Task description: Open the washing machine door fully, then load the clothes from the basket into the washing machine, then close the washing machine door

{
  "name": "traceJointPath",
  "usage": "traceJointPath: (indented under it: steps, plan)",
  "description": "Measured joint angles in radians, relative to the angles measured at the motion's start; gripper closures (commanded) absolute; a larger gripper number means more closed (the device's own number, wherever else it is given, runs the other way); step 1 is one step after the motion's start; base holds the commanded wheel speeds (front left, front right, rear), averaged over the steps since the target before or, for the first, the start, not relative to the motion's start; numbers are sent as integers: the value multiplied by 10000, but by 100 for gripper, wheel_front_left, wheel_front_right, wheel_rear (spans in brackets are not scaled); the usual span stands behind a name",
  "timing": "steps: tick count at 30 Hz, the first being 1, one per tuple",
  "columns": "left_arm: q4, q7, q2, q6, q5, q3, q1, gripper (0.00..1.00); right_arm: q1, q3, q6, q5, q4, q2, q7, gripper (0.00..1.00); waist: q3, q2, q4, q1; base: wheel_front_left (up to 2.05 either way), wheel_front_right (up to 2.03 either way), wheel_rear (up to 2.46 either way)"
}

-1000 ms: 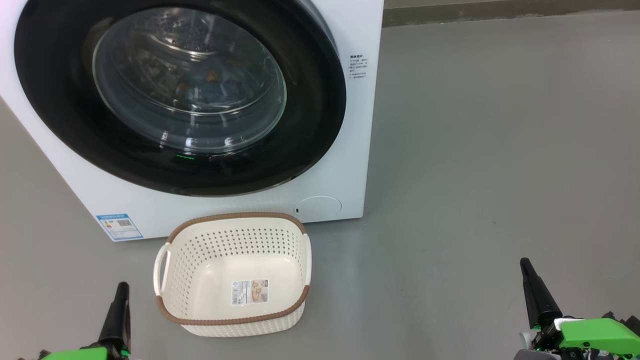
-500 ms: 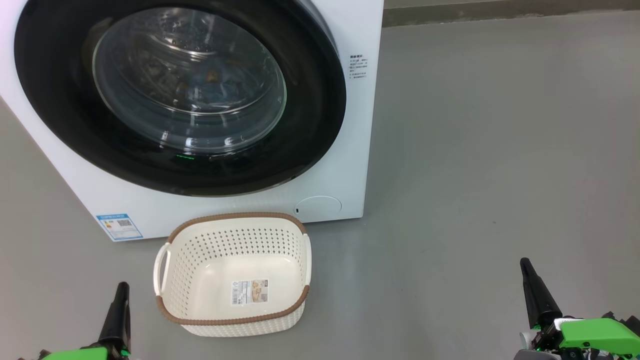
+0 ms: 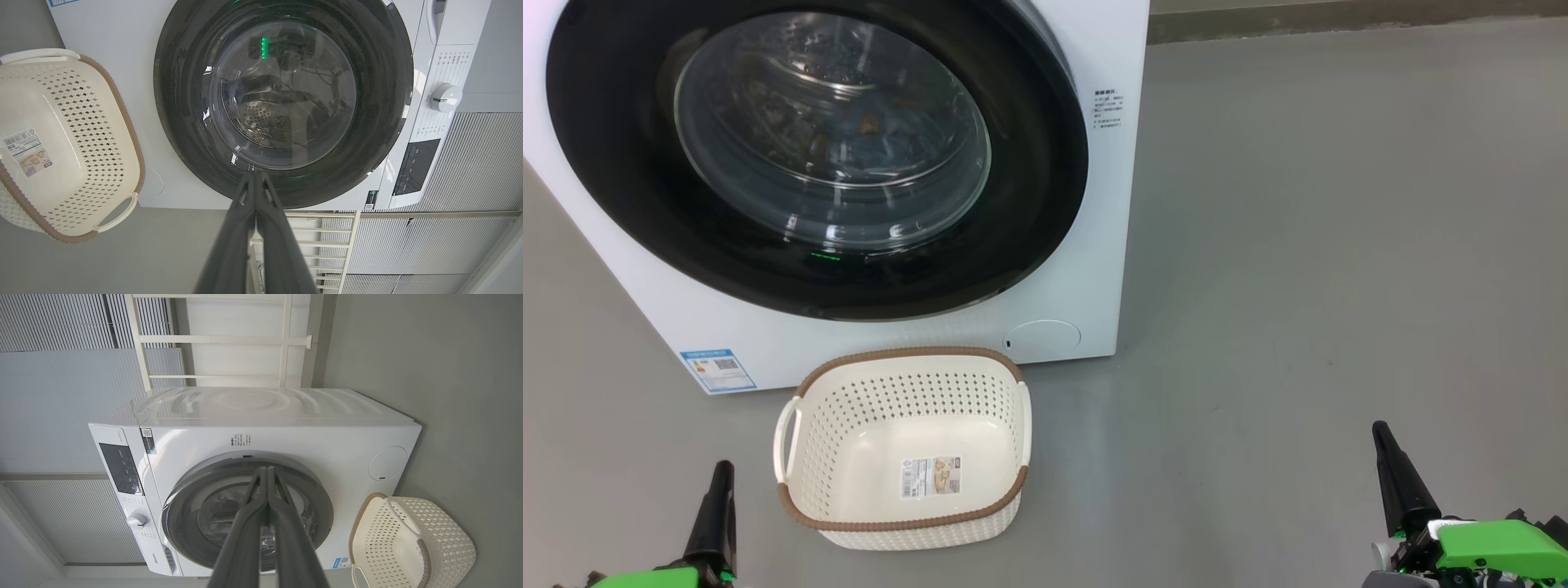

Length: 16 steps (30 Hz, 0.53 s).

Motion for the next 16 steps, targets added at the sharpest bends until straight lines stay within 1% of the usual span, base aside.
traceJointPath:
  steps: [16]
  plan:
    - [0,0,0,0,0,0,0,100,0,0,0,0,0,0,0,100,0,0,0,-1,0,0,0]
